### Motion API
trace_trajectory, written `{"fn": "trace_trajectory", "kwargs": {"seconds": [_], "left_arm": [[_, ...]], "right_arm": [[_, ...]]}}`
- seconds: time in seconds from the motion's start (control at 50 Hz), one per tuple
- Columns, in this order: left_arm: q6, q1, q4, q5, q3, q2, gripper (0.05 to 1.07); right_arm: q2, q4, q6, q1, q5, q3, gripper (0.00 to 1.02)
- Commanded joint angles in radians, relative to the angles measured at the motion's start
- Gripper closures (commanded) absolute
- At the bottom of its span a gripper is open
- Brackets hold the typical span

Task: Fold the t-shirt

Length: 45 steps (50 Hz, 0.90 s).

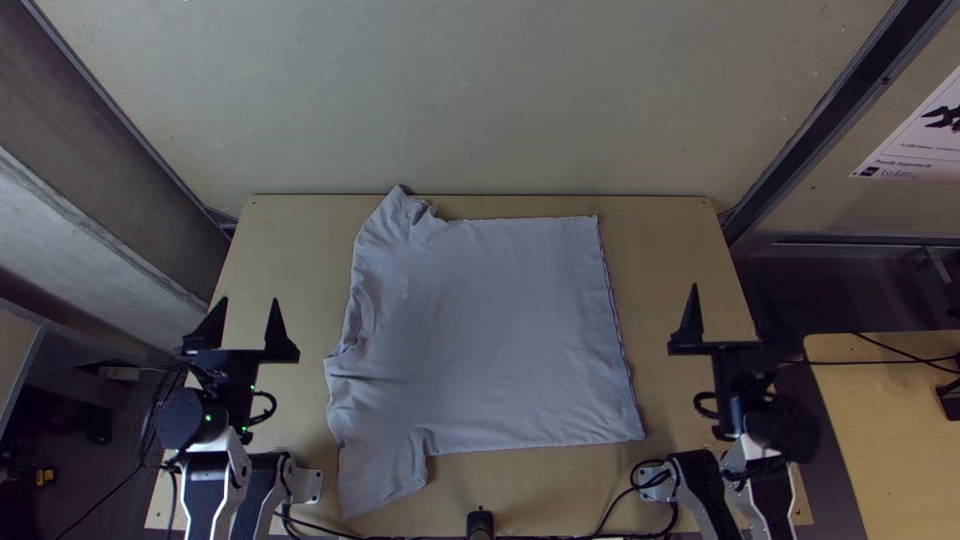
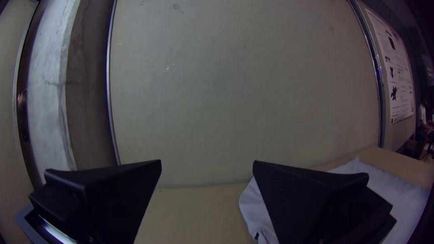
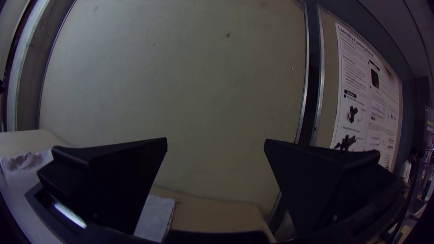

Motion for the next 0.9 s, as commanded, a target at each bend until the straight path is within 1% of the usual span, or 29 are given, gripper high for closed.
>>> {"fn": "trace_trajectory", "kwargs": {"seconds": [0.0, 0.26, 0.44, 0.68, 0.82, 0.88], "left_arm": [[0.006, -0.012, 0.017, 0.009, 0.12, 0.136, 0.1], [0.003, -0.037, 0.006, 0.008, 0.407, 0.447, 0.1], [-0.009, -0.061, -0.012, 0.003, 0.565, 0.628, 0.1], [-0.13, -0.093, -0.165, 0.002, 0.815, 0.895, 0.1], [-0.169, -0.104, -0.216, 0.009, 0.942, 1.047, 0.11], [-0.17, -0.119, -0.253, 0.009, 0.999, 1.113, 0.11]], "right_arm": [[0.125, 0.044, 0.004, 0.003, 0.009, 0.106, 0.04], [0.38, 0.073, 0.008, 0.006, 0.009, 0.288, 0.04], [0.553, 0.079, 0.042, 0.009, 0.009, 0.409, 0.04], [0.774, 0.07, 0.109, 0.016, 0.012, 0.566, 0.04], [0.888, 0.06, 0.128, 0.016, 0.012, 0.633, 0.04], [0.932, 0.055, 0.14, 0.016, 0.012, 0.661, 0.04]]}}
